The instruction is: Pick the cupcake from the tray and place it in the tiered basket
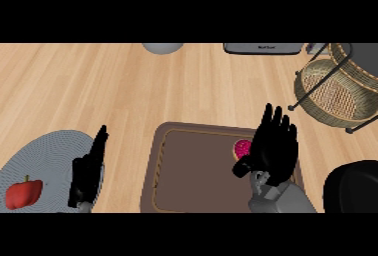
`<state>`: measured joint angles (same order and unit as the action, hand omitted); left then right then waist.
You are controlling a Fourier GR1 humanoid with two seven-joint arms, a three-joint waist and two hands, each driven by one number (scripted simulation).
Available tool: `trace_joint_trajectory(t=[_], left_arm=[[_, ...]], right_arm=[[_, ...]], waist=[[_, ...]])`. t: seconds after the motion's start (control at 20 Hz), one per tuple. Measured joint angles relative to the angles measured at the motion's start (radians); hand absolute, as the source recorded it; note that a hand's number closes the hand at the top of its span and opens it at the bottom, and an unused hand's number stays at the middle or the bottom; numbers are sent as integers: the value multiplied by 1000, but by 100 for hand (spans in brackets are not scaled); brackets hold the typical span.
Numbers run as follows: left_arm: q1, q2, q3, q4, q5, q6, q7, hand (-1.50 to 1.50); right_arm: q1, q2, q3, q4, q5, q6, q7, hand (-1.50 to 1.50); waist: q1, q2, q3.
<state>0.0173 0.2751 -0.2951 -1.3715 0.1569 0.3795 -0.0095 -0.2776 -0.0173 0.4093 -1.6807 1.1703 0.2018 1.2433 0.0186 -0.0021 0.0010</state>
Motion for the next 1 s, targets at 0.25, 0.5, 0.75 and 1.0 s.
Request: trace_joint_trajectory(t=[0.25, 0.5, 0.75, 1.0], left_arm=[[9, 0, -1, -12, -2, -7, 0, 0], [11, 3, 8, -13, 1, -12, 7, 0], [5, 1, 16, -7, 5, -20, 9, 0], [5, -10, 18, -2, -3, -11, 4, 0]], right_arm=[[-30, 2, -24, 80, -37, 8, 1, -150], [-32, 2, -57, 130, -78, 32, -3, -150], [-66, 2, -94, 180, -116, 49, -6, -150], [-84, 3, -112, 220, -145, 56, -6, -150]], waist=[[4, 1, 0], [0, 0, -1], [-2, -1, -1], [-4, -2, 0]])
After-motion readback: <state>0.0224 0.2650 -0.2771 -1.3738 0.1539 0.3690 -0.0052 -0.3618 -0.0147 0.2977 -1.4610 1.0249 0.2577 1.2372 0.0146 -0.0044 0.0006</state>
